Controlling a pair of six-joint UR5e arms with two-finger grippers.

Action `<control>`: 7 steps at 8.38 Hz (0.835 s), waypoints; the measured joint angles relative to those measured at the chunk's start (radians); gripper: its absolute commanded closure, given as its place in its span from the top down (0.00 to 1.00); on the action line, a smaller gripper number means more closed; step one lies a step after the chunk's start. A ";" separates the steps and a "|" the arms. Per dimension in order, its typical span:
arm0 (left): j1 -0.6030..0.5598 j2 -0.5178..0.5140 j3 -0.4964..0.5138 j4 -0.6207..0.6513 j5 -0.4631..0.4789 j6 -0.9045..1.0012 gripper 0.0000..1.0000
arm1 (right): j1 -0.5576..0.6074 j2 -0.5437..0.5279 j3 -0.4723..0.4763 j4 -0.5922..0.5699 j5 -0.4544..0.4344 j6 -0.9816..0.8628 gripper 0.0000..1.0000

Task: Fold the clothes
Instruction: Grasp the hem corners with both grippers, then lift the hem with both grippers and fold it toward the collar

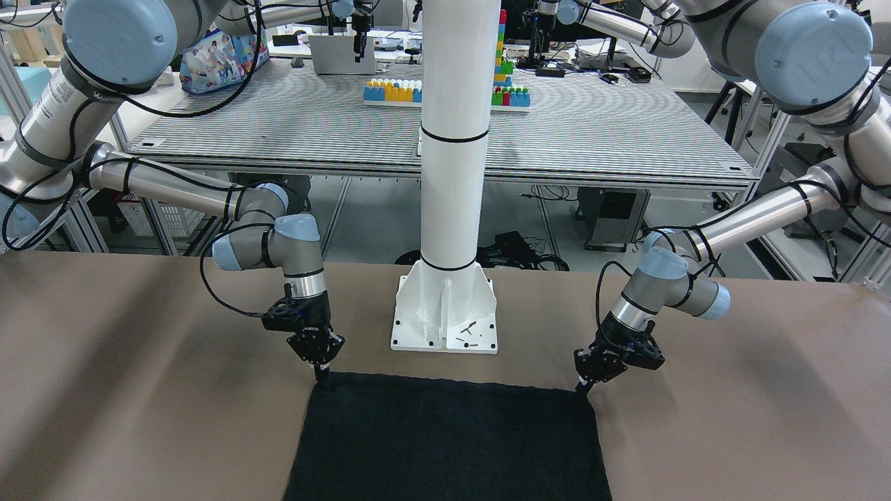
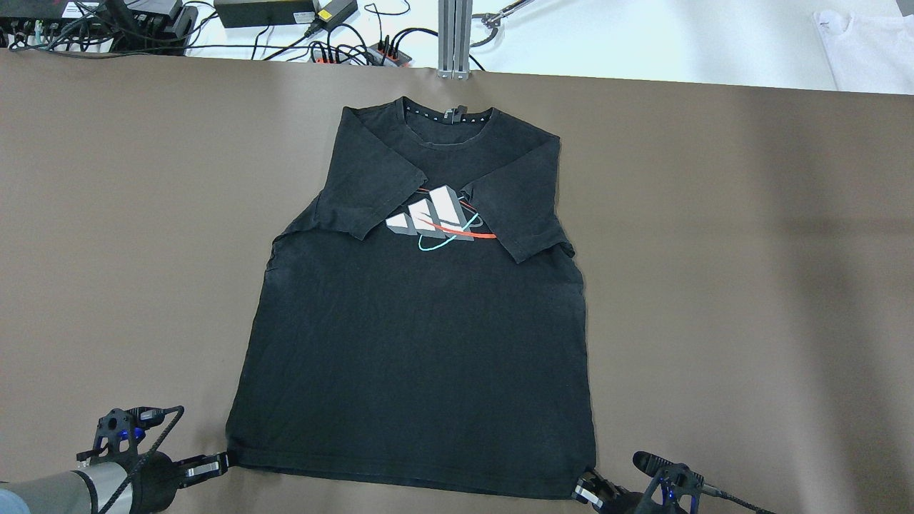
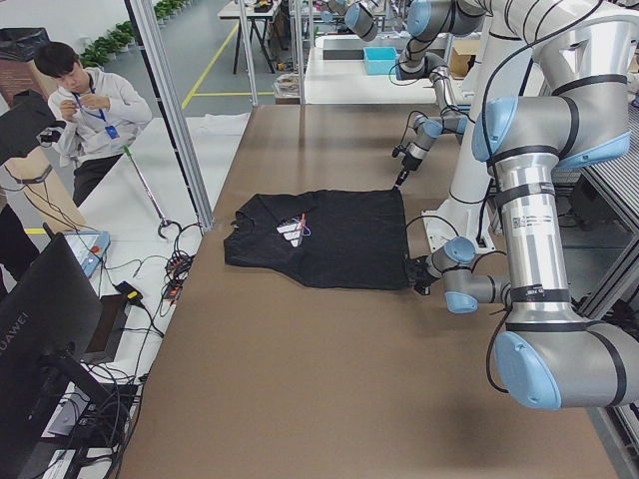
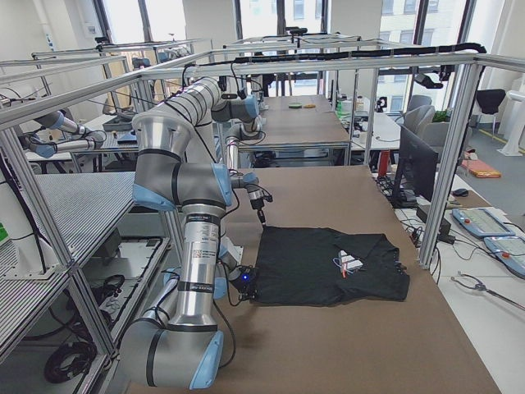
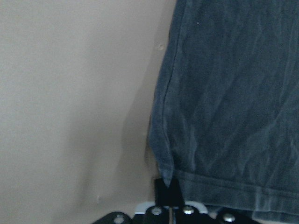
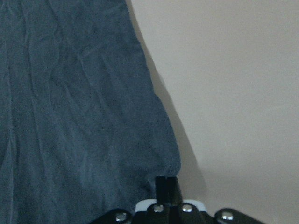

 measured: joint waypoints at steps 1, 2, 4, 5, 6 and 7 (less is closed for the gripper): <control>-0.004 0.003 -0.026 0.002 -0.004 0.000 0.00 | 0.003 0.001 0.006 0.000 0.003 -0.002 0.00; -0.015 0.008 -0.068 0.012 -0.012 0.001 0.00 | 0.014 0.001 0.027 0.000 0.021 -0.005 0.00; -0.085 0.008 -0.201 0.137 -0.100 0.002 0.00 | 0.077 0.002 0.100 -0.011 0.104 -0.052 0.00; -0.150 -0.011 -0.275 0.254 -0.180 0.006 0.00 | 0.122 0.004 0.131 -0.014 0.149 -0.103 0.00; -0.225 -0.052 -0.322 0.357 -0.268 0.021 0.00 | 0.177 0.004 0.154 -0.016 0.208 -0.159 0.00; -0.316 -0.112 -0.352 0.457 -0.373 0.049 0.00 | 0.243 0.007 0.168 -0.020 0.287 -0.207 0.00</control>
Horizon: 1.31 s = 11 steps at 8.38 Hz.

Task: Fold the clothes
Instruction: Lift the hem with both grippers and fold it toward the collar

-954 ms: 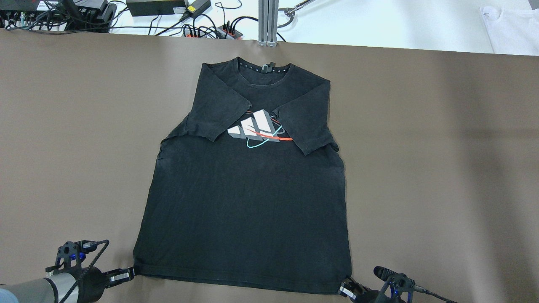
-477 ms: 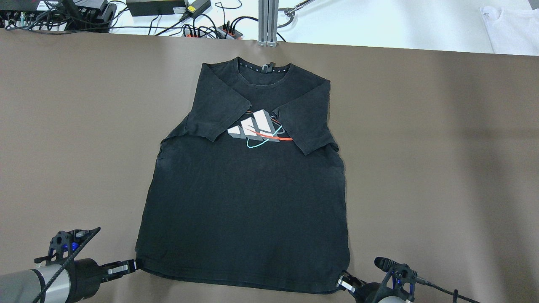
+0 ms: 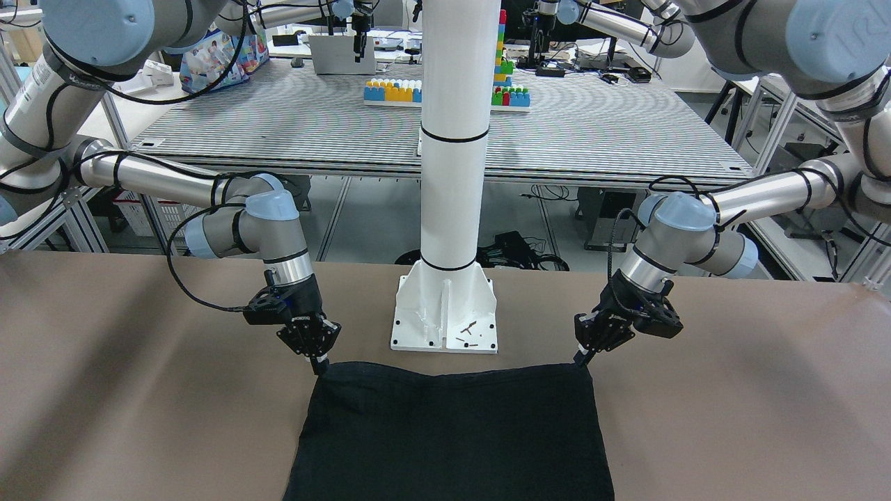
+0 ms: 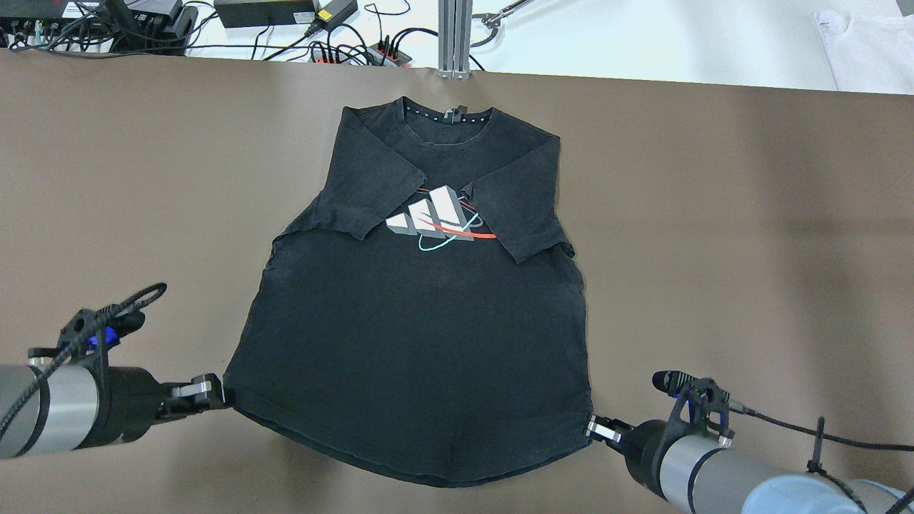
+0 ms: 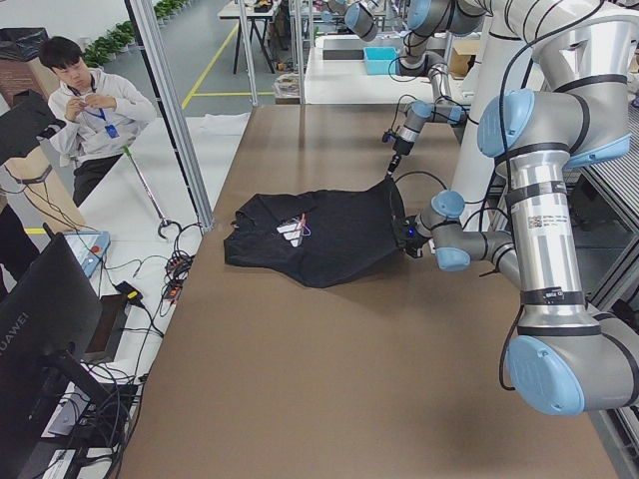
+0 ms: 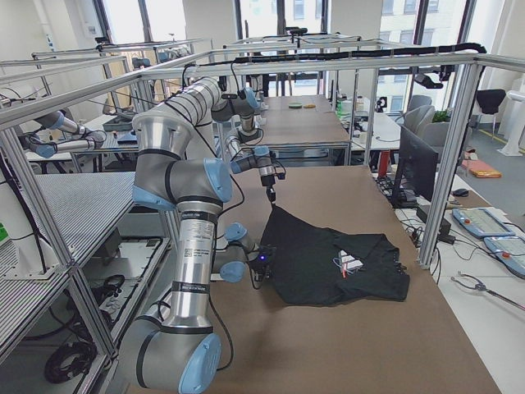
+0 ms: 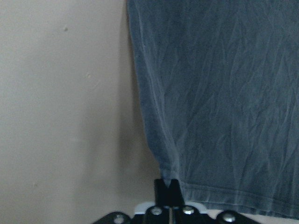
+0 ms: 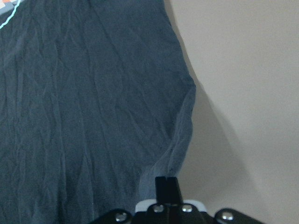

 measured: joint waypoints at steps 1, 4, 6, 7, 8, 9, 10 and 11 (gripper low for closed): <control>-0.086 -0.068 -0.014 0.087 -0.101 0.031 0.00 | 0.071 0.021 0.008 -0.034 0.088 -0.038 0.00; -0.264 -0.218 -0.033 0.280 -0.384 0.145 0.00 | 0.177 0.195 0.082 -0.333 0.293 -0.153 0.00; -0.248 -0.182 -0.096 0.312 -0.489 0.178 0.00 | 0.071 0.181 0.177 -0.413 0.352 -0.177 0.00; -0.201 -0.141 -0.137 0.315 -0.507 0.182 0.00 | -0.005 0.132 0.232 -0.422 0.359 -0.179 0.00; -0.152 -0.099 -0.178 0.317 -0.515 0.184 0.00 | -0.073 0.088 0.280 -0.426 0.360 -0.179 0.00; -0.106 -0.060 -0.216 0.317 -0.518 0.185 0.00 | -0.131 0.053 0.324 -0.432 0.359 -0.179 0.00; -0.074 -0.031 -0.245 0.318 -0.519 0.185 0.00 | -0.168 0.032 0.356 -0.443 0.358 -0.179 0.00; -0.058 -0.015 -0.263 0.319 -0.518 0.185 0.00 | -0.187 0.022 0.376 -0.454 0.355 -0.178 0.00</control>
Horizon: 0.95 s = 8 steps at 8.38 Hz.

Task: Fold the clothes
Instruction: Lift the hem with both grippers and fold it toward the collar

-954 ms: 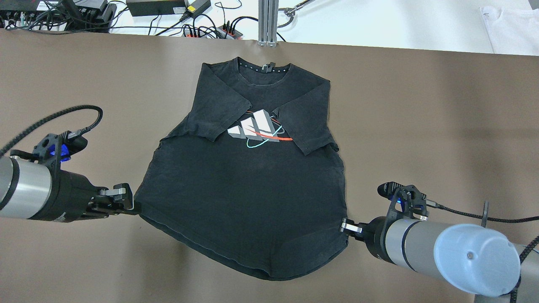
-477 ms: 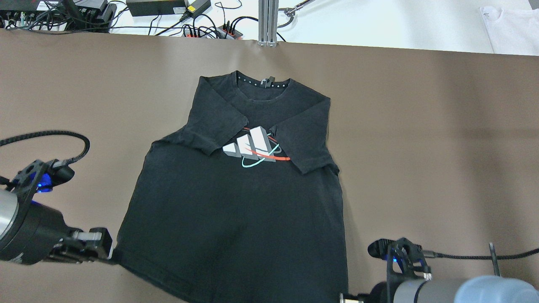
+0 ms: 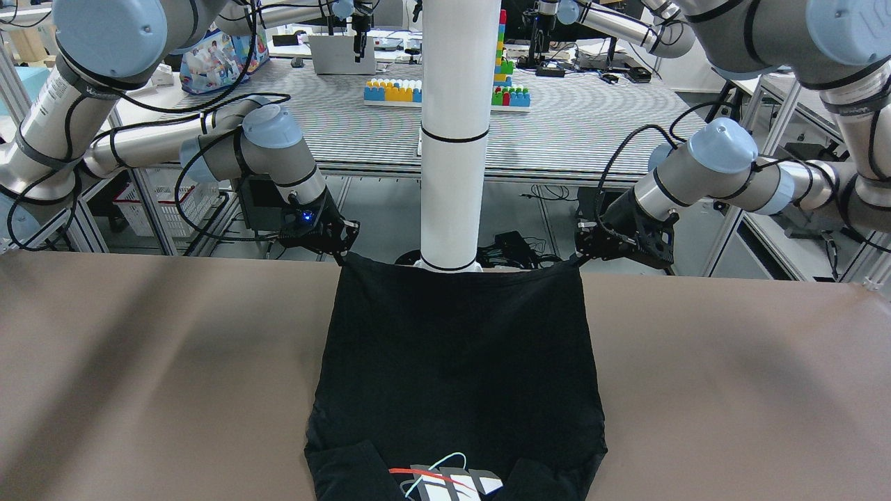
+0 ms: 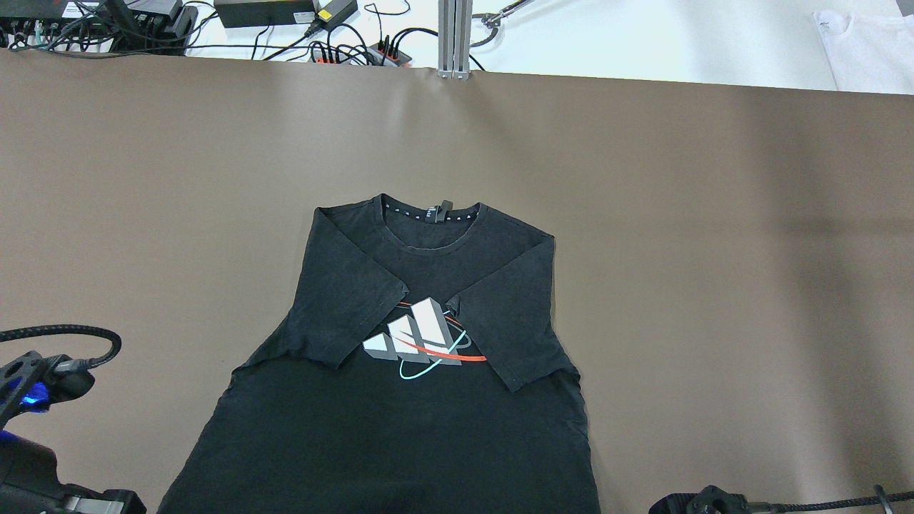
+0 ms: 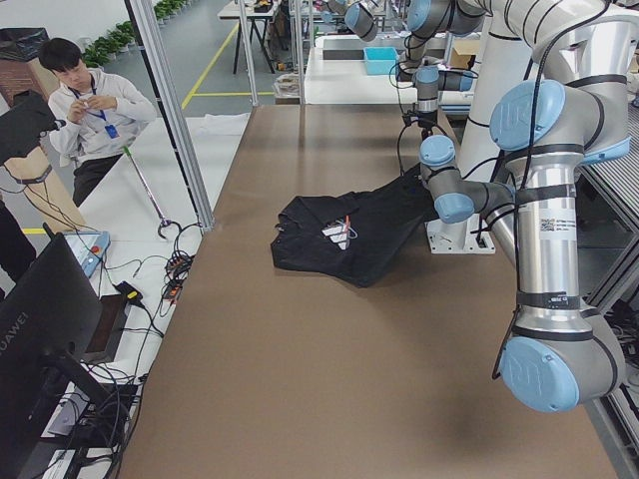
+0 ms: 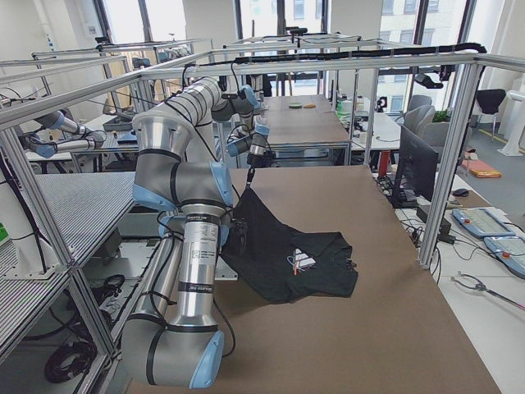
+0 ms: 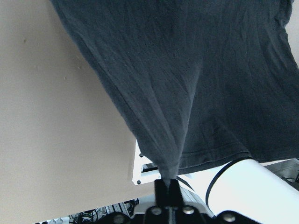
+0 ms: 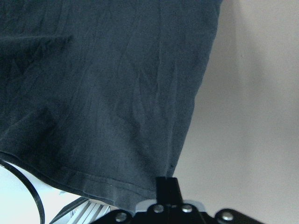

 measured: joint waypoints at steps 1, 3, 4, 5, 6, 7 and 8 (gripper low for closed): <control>0.002 0.003 -0.005 0.001 0.007 0.000 0.00 | -0.002 -0.002 0.007 -0.006 -0.011 0.000 0.00; -0.055 -0.056 0.055 0.002 0.040 0.000 0.00 | 0.053 0.004 -0.009 -0.012 -0.041 -0.001 0.00; -0.111 -0.107 0.121 0.003 0.051 0.000 0.00 | 0.107 0.018 -0.023 -0.013 -0.044 -0.001 0.00; -0.170 -0.155 0.194 0.003 0.063 0.000 0.00 | 0.170 0.059 -0.066 -0.014 -0.044 -0.001 0.00; -0.219 -0.193 0.257 0.003 0.074 0.000 0.00 | 0.237 0.114 -0.130 -0.014 -0.043 -0.001 0.00; -0.254 -0.220 0.299 0.004 0.090 0.000 0.00 | 0.297 0.164 -0.196 -0.014 -0.041 -0.003 0.00; -0.280 -0.242 0.326 0.004 0.110 0.000 0.00 | 0.354 0.202 -0.249 -0.014 -0.036 -0.018 0.00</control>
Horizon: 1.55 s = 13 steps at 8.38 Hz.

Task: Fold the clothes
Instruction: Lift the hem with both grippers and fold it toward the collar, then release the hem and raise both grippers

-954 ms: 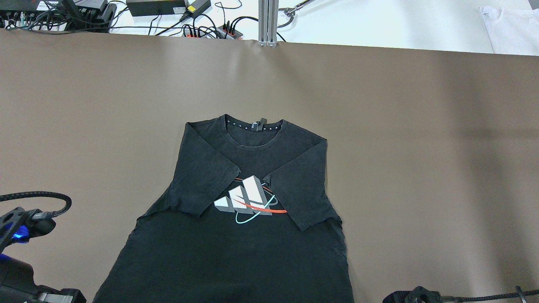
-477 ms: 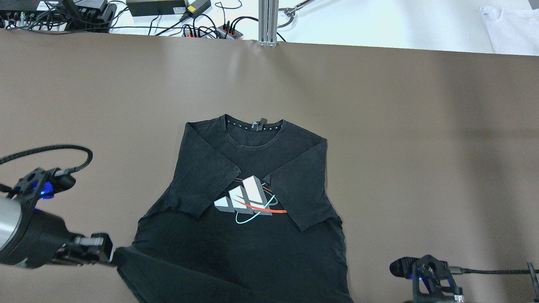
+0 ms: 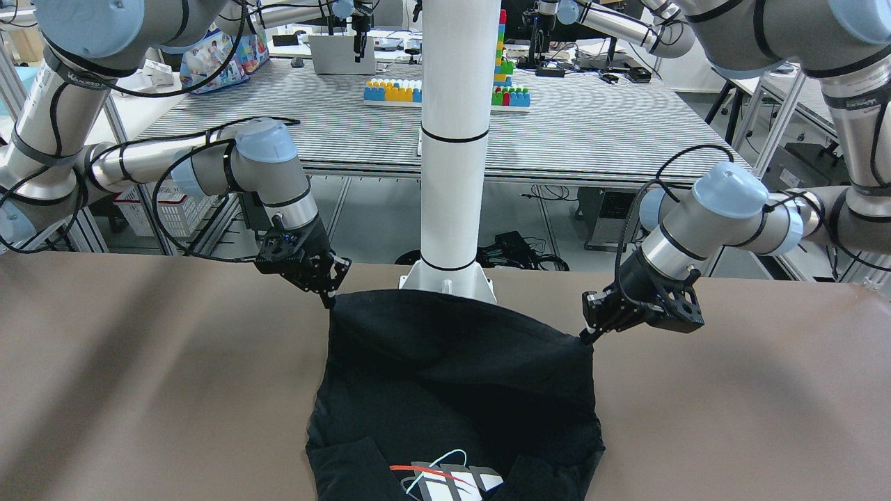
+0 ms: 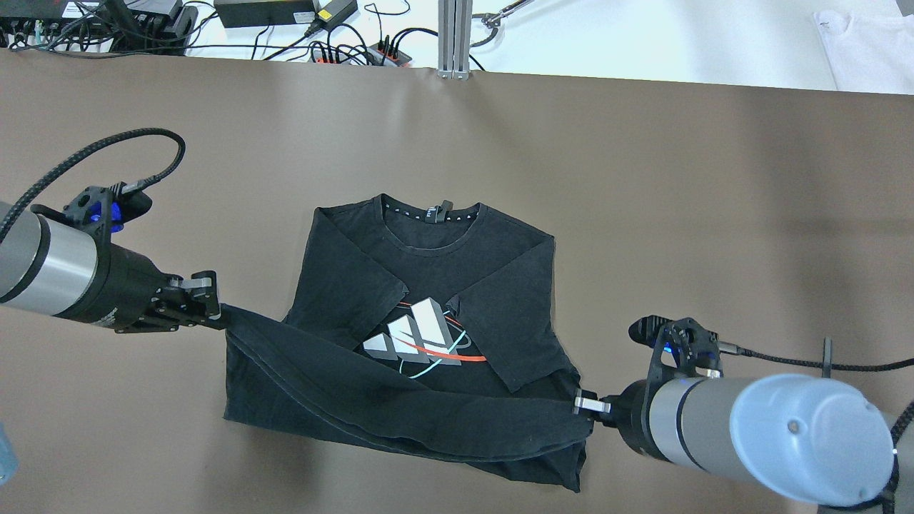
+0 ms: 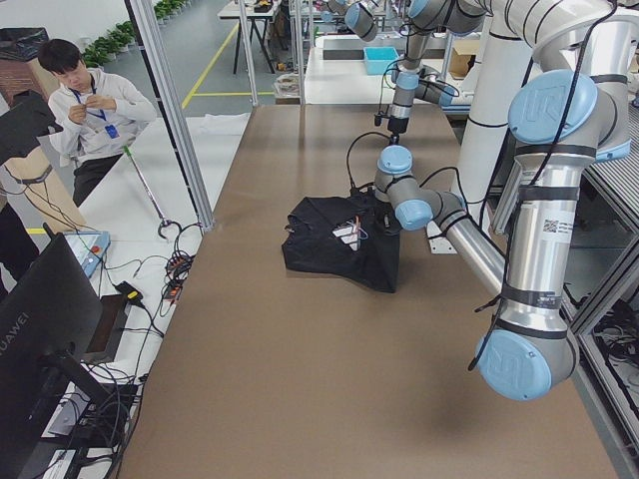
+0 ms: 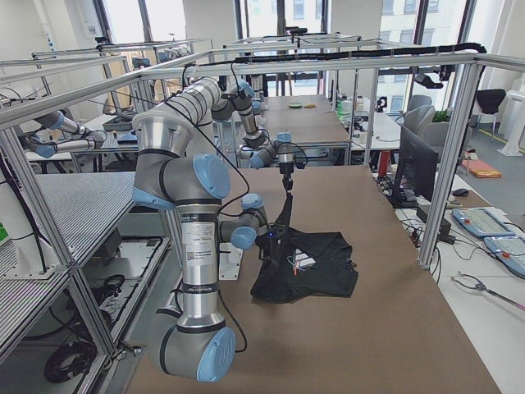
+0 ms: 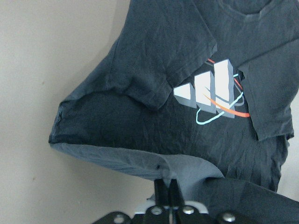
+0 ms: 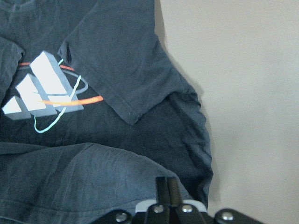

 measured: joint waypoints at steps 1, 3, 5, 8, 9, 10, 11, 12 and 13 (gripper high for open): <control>-0.022 -0.022 0.027 0.000 0.015 0.000 0.00 | 0.054 0.023 -0.032 0.000 0.012 -0.037 0.00; -0.057 -0.071 0.102 0.000 0.043 0.001 0.00 | 0.126 0.048 -0.098 0.004 0.023 -0.088 0.00; -0.082 -0.140 0.193 -0.001 0.067 0.003 0.00 | 0.186 0.110 -0.182 0.006 0.024 -0.124 0.00; -0.130 -0.261 0.359 -0.001 0.089 0.033 0.00 | 0.273 0.183 -0.296 0.005 0.024 -0.174 0.00; -0.145 -0.291 0.415 -0.001 0.095 0.054 0.00 | 0.299 0.215 -0.350 0.007 0.025 -0.185 0.00; -0.153 -0.328 0.480 -0.003 0.111 0.081 0.00 | 0.318 0.260 -0.418 0.010 0.024 -0.191 0.00; -0.157 -0.369 0.560 -0.010 0.126 0.107 0.00 | 0.328 0.300 -0.491 0.015 0.024 -0.203 0.00; -0.155 -0.408 0.641 -0.027 0.138 0.123 0.00 | 0.332 0.322 -0.553 0.035 0.025 -0.219 0.00; -0.149 -0.437 0.717 -0.055 0.163 0.131 0.00 | 0.333 0.331 -0.611 0.081 0.024 -0.229 0.00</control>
